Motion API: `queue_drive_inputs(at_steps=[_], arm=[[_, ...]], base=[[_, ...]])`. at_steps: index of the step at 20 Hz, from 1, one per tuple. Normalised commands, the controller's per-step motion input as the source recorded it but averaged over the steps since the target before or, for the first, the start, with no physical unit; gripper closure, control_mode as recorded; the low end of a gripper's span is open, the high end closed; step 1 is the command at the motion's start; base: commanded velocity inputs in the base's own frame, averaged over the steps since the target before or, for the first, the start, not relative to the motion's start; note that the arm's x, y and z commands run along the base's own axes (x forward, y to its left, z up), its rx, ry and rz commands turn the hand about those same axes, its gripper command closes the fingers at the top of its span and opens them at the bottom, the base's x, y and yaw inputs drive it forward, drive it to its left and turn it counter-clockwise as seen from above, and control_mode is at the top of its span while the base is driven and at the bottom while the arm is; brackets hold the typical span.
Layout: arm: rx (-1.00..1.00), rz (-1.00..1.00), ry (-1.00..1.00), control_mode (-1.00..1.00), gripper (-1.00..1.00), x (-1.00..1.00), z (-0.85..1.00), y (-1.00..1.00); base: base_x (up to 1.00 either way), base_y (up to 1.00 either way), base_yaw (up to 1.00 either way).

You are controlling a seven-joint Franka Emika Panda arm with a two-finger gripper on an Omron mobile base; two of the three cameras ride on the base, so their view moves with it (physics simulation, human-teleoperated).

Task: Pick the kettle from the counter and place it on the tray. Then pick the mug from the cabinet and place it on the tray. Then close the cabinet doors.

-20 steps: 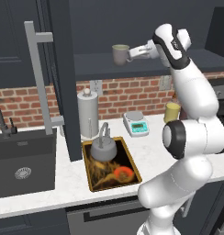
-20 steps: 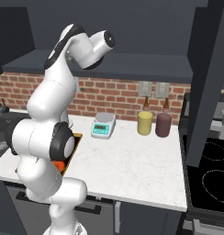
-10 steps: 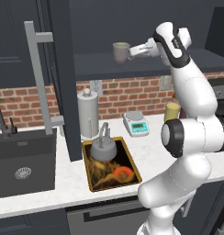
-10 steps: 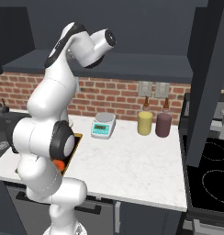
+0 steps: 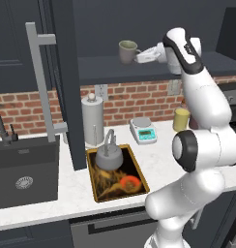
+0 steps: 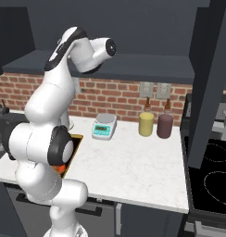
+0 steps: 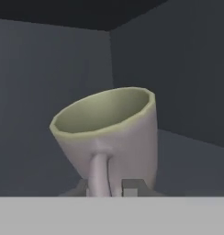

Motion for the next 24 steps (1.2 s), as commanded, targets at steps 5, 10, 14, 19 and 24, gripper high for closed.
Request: queue_drive_inputs(at_steps=[5,10,14,19,24], arm=[[0.0,0.0,-0.01,-1.0,1.0,-0.38,0.0,0.09],[-0.02,0.03,0.0,-1.0,1.0,-0.83,0.01,0.0],[-0.07,0.07,0.01,-1.0,1.0,-1.0,0.0,0.0],[-0.07,0.09,0.02,-1.0,1.0,-1.0,-0.02,0.0],[-0.01,0.07,0.05,-1.0,1.0,-1.0,-0.08,-0.01]], base=[[0.0,0.0,0.0],[0.0,0.0,0.0],[0.0,0.0,0.0],[0.0,0.0,0.0],[0.0,0.0,0.0]])
